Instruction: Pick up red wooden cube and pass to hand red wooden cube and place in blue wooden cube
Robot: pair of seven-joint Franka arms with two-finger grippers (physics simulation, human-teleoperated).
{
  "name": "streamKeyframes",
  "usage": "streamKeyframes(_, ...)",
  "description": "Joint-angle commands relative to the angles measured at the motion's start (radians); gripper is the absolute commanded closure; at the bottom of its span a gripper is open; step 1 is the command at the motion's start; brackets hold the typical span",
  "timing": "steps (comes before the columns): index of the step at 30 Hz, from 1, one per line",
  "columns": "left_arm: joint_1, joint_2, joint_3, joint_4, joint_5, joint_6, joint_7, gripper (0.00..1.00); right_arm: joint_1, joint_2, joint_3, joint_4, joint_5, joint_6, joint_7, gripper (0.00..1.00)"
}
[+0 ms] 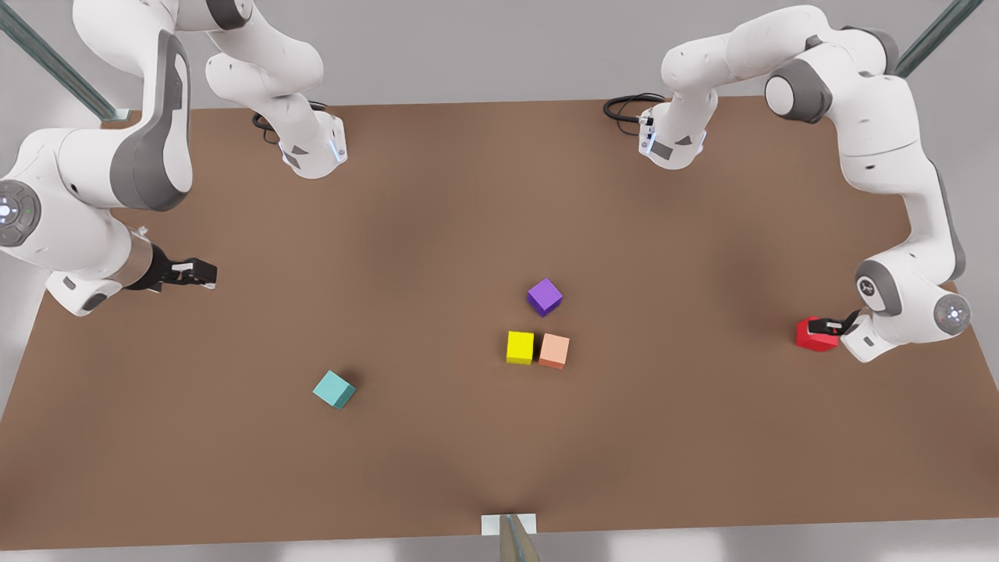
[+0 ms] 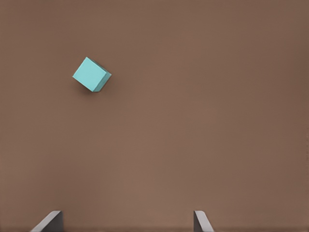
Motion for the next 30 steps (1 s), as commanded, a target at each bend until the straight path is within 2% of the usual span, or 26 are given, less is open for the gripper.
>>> streamKeyframes(1, 0.0, 0.009, 0.0, 0.001, -0.001, 0.017, 0.093, 0.0, 0.0, -0.001, -0.001, 0.0, 0.0, 0.002, -0.007, 0.0)
streamKeyframes(26, 0.006, 0.11, 0.002, 0.01, -0.001, 0.073, 0.087, 0.0, 0.0, 0.005, -0.001, -0.009, 0.001, 0.004, -0.007, 0.0)
streamKeyframes(28, 0.006, 0.11, 0.002, 0.015, 0.005, 0.073, 0.089, 0.34, 0.0, 0.005, -0.001, -0.009, 0.001, 0.004, -0.007, 0.0)
streamKeyframes(30, 0.005, 0.11, 0.002, 0.018, 0.005, 0.071, 0.09, 0.37, 0.0, 0.005, -0.001, -0.014, 0.001, 0.007, -0.007, 0.0)
